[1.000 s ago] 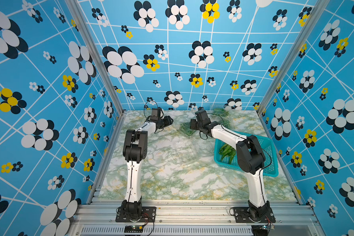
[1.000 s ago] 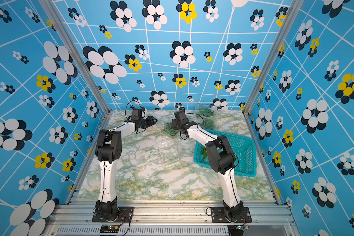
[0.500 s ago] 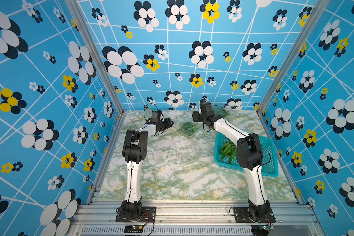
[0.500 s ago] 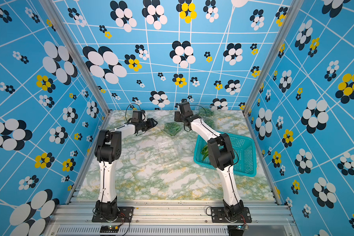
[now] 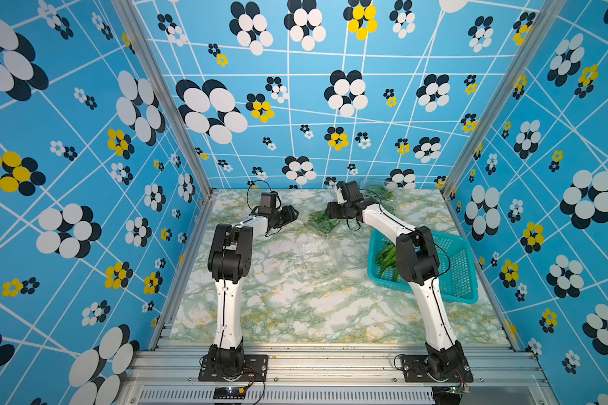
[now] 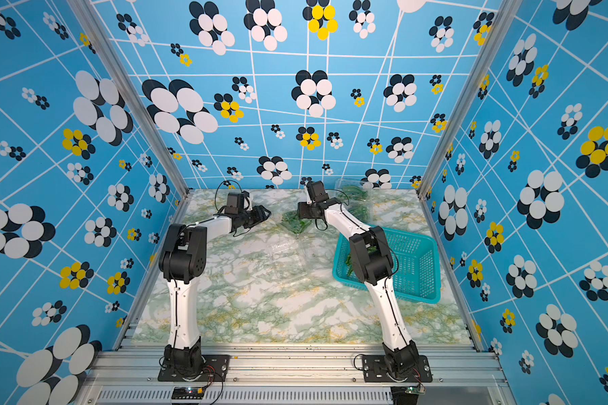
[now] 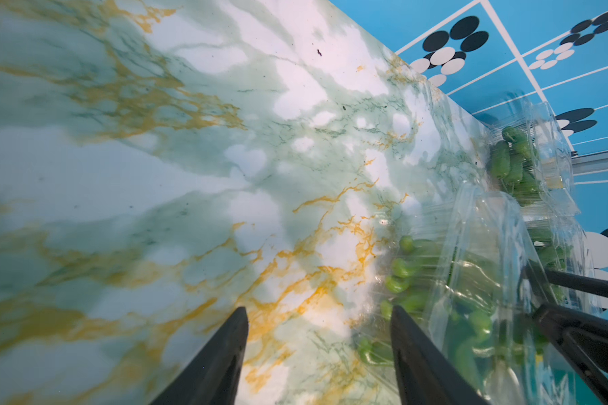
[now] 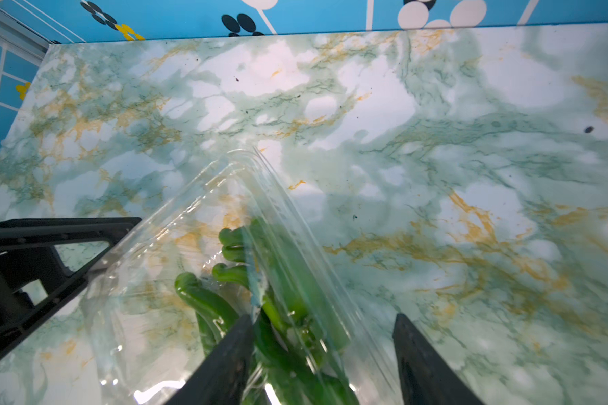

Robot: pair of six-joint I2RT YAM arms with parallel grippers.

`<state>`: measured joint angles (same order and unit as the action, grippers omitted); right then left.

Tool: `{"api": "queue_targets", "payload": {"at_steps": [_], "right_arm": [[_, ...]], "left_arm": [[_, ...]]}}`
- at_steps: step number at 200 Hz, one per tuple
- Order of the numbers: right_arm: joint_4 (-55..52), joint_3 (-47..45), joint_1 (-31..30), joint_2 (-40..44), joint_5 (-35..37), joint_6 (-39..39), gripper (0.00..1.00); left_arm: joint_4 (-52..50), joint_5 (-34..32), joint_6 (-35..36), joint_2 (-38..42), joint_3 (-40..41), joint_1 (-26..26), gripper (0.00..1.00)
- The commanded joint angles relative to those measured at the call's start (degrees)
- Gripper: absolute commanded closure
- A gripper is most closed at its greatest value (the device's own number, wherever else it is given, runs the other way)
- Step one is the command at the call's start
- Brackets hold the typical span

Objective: Take small green peppers out of containers
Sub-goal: Move the packing box to the center of the board.

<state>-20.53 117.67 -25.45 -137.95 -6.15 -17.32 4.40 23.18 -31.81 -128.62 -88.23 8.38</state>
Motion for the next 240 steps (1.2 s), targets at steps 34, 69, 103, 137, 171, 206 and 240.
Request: {"api": "queue_targets", "payload": {"at_steps": [34, 69, 103, 137, 171, 206, 240], "right_arm": [[0.79, -7.66, -1.61, 3.13, -7.26, -2.14, 0.37], [3.31, -14.12, -4.53, 7.5, -7.28, -3.41, 0.38], [3.31, -15.53, -7.25, 8.99, -7.55, -4.39, 0.38], [2.84, -15.75, -10.07, 10.03, -7.32, -4.13, 0.38], [2.49, -16.59, -12.58, 11.64, -7.75, -4.36, 0.38], [2.27, -19.54, -15.11, 15.07, -6.77, -4.76, 0.38], [2.43, -23.26, -15.55, 19.0, -4.7, -4.1, 0.37]], "left_arm": [[4.41, 1.19, -1.16, 8.43, 7.85, 0.12, 0.35], [6.67, 1.33, -2.83, 13.38, 14.06, -0.18, 0.35], [5.96, 0.5, -3.47, 17.41, 18.65, -0.73, 0.36], [4.99, 0.12, -4.5, 21.51, 24.31, -3.33, 0.36], [2.5, -0.38, -4.75, 27.18, 30.21, -6.38, 0.36], [-1.33, 0.27, -3.94, 31.65, 34.31, -6.71, 0.36], [-4.33, -2.06, -2.24, 37.08, 38.11, -7.53, 0.36]]}}
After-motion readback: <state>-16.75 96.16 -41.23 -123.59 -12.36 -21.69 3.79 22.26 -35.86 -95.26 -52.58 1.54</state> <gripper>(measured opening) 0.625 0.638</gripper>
